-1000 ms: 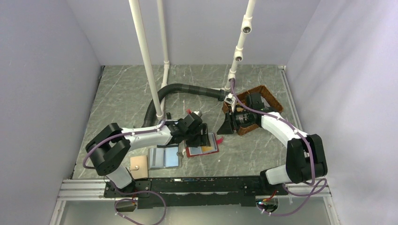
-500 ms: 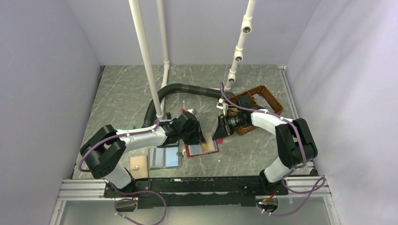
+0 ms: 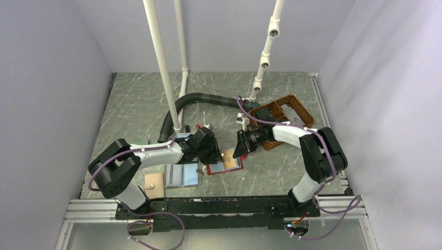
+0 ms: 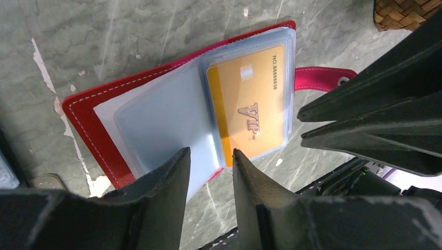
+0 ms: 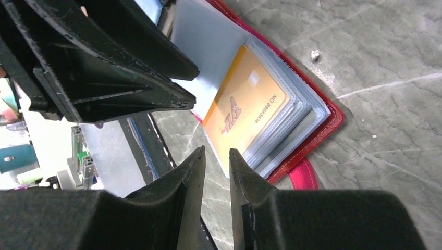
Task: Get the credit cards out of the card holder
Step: Remove the credit card from the card holder.
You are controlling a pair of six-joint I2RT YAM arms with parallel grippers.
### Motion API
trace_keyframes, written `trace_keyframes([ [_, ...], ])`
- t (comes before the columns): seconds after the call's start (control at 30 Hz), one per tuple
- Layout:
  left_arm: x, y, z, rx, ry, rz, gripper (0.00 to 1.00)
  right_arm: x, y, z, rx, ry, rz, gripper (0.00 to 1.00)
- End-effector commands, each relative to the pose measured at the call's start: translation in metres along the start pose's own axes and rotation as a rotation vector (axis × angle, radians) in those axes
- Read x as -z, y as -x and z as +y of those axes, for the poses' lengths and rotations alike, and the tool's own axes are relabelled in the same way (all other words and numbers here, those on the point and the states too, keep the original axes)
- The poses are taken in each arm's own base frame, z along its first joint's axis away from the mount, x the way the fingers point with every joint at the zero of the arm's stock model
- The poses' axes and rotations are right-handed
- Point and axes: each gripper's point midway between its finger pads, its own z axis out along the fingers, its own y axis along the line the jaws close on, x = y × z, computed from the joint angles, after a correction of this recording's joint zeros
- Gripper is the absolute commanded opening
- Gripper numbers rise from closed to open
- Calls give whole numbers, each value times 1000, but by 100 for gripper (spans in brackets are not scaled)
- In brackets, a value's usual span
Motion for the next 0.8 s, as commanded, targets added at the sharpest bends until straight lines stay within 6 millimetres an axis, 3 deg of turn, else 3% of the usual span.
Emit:
trace_keyframes([
  [0.0, 4, 8, -18, 26, -75, -18, 40, -2, 10, -4, 12, -40, -24, 27],
  [0.23, -2, 5, -10, 29, -36, 7, 27, -3, 10, -13, -15, -86, -28, 31],
  [0.77, -15, -2, -7, 22, -30, 66, 13, -12, 6, -9, -67, -20, 7, 28],
])
